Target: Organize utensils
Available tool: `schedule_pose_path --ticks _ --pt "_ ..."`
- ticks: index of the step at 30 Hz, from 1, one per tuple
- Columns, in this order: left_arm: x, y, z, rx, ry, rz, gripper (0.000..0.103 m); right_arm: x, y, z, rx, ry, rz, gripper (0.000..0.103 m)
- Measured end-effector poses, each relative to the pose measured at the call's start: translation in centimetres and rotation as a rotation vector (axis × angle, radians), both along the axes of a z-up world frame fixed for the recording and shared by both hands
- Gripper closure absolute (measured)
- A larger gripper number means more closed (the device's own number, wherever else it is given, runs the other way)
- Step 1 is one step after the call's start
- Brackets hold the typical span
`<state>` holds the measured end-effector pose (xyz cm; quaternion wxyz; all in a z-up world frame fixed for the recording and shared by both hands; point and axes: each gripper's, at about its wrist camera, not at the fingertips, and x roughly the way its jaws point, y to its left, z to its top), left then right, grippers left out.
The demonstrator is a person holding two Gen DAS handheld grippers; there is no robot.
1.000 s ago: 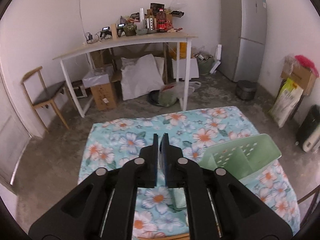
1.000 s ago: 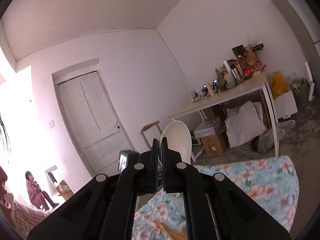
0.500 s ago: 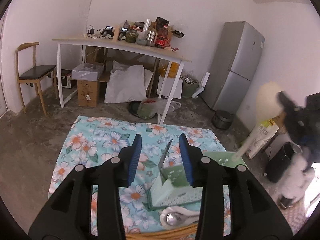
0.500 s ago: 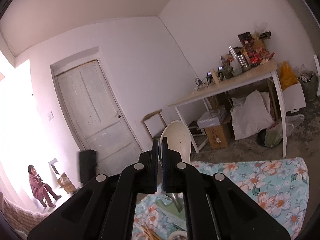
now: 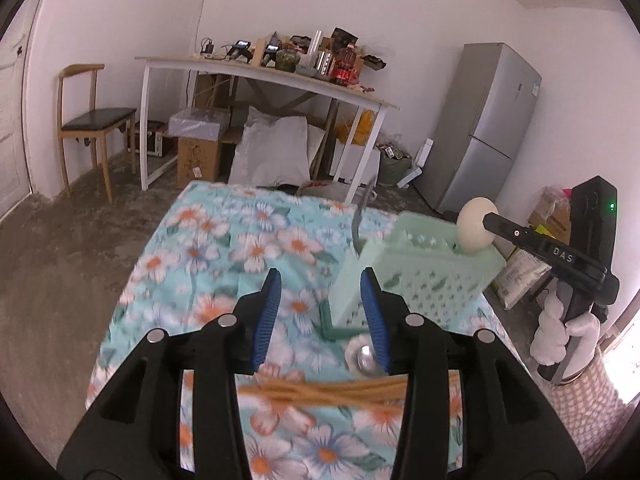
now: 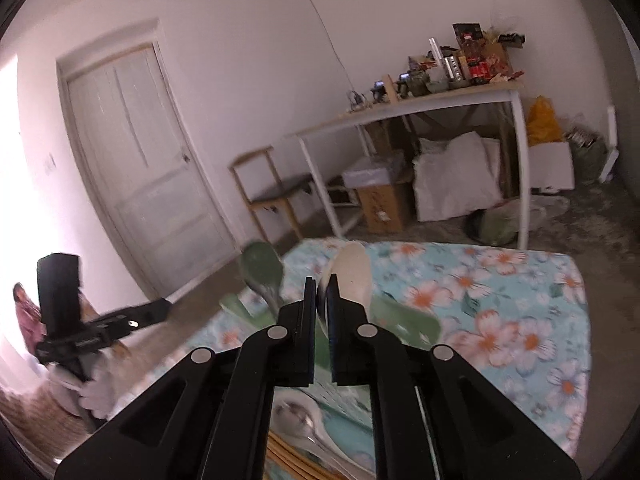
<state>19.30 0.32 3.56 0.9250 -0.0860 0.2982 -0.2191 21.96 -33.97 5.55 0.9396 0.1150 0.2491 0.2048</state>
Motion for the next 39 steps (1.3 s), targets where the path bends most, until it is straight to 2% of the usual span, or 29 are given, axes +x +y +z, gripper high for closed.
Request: schedule_pose_path --ticks 1,3,4,7,14,20,26,32,39 --pt "-0.4 0.0 -0.2 0.000 0.001 0.000 0.064 -0.4 0.3 0.0 -0.029 0.000 -0.012 0.093" --pt "-1.0 -0.1 -0.7 0.000 0.010 0.001 0.064 -1.2 0.6 0.1 -0.065 -0.001 -0.042 0.079" --pt "-1.1 0.0 -0.9 -0.004 0.018 0.000 0.064 -1.6 0.7 0.1 -0.074 -0.002 -0.054 0.068" --pt "-1.8 0.0 -1.6 -0.016 0.038 -0.003 0.062 -2.6 0.6 0.2 -0.083 -0.005 -0.094 0.062" --pt "-3.5 -0.5 -3.0 -0.007 0.060 -0.024 0.060 -6.7 -0.7 -0.1 0.052 0.005 -0.197 0.061" --pt "-4.1 -0.5 -3.8 0.019 0.067 -0.028 0.060 -11.0 0.2 -1.5 0.060 0.040 -0.241 0.060" --pt "-4.6 0.2 -3.7 0.029 0.076 0.018 0.059 -11.1 0.9 -3.7 0.086 0.137 -0.240 0.060" --pt "-5.1 0.7 -4.6 0.030 0.117 0.058 0.056 -10.7 2.6 -5.7 0.131 0.195 -0.184 0.060" --pt "-3.1 -0.1 -5.5 0.041 0.160 0.087 0.055 -8.8 4.9 -6.8 0.129 0.243 -0.122 0.060"
